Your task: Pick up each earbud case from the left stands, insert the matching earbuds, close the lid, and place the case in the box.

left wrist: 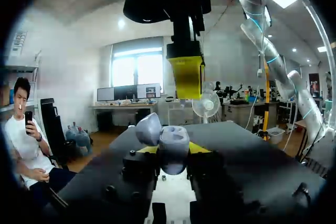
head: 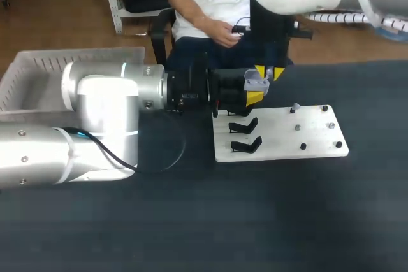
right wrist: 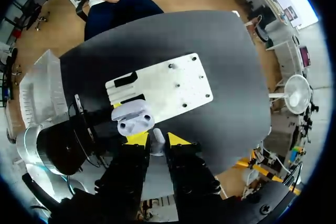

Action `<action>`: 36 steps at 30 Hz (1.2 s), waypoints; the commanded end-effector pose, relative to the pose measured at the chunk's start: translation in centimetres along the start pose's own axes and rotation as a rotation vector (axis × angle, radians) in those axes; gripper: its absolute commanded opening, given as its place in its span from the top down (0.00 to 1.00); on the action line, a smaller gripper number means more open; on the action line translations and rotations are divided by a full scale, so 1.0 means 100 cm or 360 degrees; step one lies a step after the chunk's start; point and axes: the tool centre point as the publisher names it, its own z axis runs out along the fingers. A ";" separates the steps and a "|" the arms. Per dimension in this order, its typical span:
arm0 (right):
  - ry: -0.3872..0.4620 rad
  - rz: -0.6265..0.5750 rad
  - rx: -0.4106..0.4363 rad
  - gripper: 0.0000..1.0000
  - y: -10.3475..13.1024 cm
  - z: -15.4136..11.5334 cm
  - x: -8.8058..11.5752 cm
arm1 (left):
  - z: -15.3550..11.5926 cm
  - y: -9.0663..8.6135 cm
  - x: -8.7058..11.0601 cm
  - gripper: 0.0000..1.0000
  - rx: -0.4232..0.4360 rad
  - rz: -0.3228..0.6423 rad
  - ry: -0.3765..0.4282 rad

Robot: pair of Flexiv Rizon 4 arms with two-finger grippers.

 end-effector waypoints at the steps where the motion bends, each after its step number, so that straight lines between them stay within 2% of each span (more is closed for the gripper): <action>1: -0.0002 -0.0010 0.0018 1.00 0.005 0.004 0.001 | 0.000 0.000 0.001 1.00 -0.0005 0.0003 -0.0005; 16: -0.0001 -0.0013 0.0030 1.00 0.009 0.010 -0.003 | 0.000 0.000 0.001 1.00 -0.0005 0.0003 -0.0005; 18: -0.0021 0.0004 0.0081 1.00 0.010 0.011 -0.002 | 0.000 0.000 0.001 1.00 -0.0005 0.0003 -0.0005; 28: -0.0063 0.0124 0.0049 1.00 0.009 0.011 -0.002 | 0.000 0.000 0.001 1.00 -0.0005 0.0003 -0.0005; 36: -0.0035 0.0125 0.0023 1.00 0.008 0.013 -0.002 | 0.000 0.000 0.001 1.00 -0.0005 0.0003 -0.0005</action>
